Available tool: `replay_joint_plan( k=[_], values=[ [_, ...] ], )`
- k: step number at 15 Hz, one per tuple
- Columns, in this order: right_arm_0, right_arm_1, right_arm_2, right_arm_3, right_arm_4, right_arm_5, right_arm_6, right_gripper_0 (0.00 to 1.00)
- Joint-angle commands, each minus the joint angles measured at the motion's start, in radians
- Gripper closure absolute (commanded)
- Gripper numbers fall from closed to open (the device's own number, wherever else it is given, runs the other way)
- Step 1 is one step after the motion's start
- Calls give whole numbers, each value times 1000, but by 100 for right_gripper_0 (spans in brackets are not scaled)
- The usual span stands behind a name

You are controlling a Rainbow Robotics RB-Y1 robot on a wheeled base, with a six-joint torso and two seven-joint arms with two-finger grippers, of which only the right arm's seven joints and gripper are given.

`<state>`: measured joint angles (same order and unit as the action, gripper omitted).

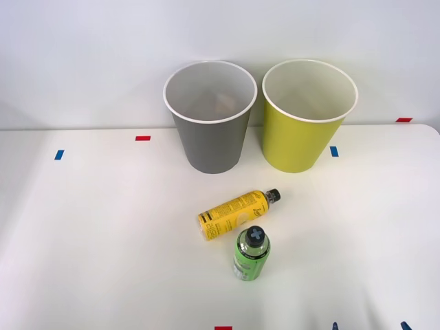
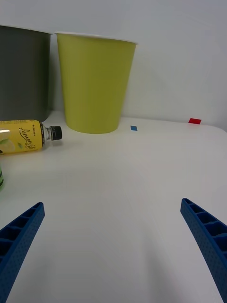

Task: Put cans in the gray bin, plastic bottles in the light green bin

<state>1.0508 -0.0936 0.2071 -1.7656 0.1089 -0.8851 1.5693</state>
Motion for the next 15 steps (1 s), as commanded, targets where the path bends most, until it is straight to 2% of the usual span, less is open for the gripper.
replay_joint_plan(
  k=[1, 15],
  values=[
    [0, 0, 0, 0, 0, 0, 0, 0],
    [0, 0, 0, 0, 0, 0, 0, 0]
  ],
)
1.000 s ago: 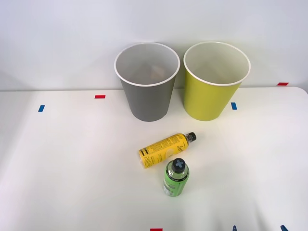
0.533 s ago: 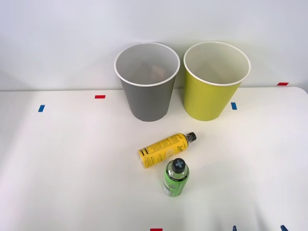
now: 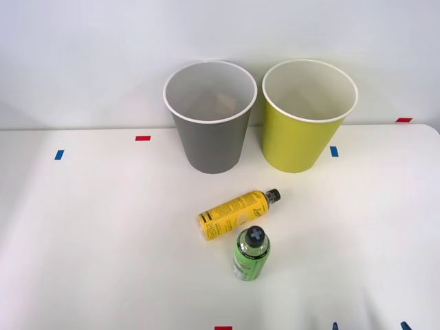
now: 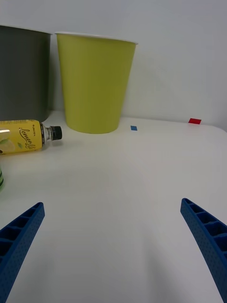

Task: Put cans in the gray bin, plastic bottles in the light green bin

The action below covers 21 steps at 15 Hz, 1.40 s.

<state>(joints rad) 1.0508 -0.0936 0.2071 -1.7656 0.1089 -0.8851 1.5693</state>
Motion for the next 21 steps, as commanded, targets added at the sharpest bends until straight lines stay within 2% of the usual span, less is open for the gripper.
replay_joint_plan(
  k=[1, 21],
  values=[
    [0, 0, 0, 0, 0, 0, 0, 0],
    [0, 0, 0, 0, 0, 0, 0, 0]
  ],
)
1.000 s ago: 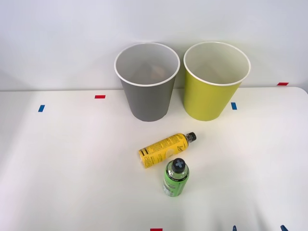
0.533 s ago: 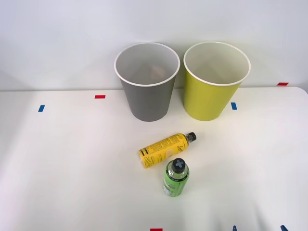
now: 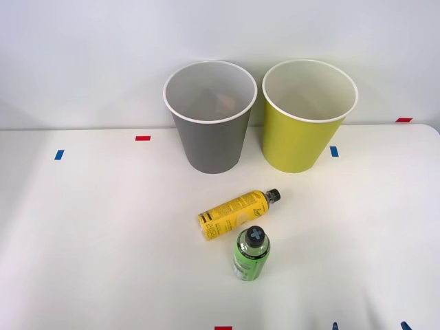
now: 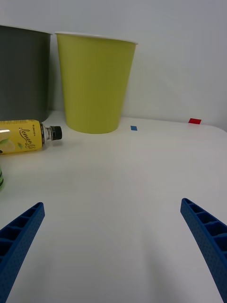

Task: Put cans in the gray bin, plastic bottles in the light green bin

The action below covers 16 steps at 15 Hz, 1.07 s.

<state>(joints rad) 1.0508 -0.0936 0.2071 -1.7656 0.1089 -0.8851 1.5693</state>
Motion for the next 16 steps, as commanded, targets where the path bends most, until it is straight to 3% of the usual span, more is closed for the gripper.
replay_joint_plan(
  k=[1, 16],
  values=[
    [0, 0, 0, 0, 0, 0, 0, 0],
    [0, 0, 0, 0, 0, 0, 0, 0]
  ],
)
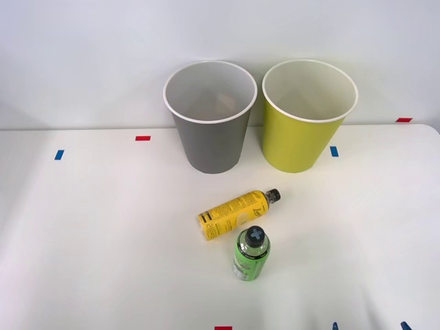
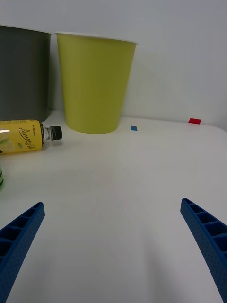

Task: Put cans in the gray bin, plastic bottles in the light green bin

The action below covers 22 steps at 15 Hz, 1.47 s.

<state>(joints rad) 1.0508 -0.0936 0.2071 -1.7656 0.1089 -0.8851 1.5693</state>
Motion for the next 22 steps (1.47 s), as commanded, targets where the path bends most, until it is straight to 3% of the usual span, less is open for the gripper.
replay_joint_plan(
  k=[1, 14, 17, 22],
  values=[
    [0, 0, 0, 0, 0, 0, 0, 0],
    [-21, -3, 28, 41, -17, -9, 2, 0],
    [-20, -61, 81, 18, -54, -43, 23, 0],
    [-74, -221, 167, -8, -81, -52, 43, 0]
  ],
)
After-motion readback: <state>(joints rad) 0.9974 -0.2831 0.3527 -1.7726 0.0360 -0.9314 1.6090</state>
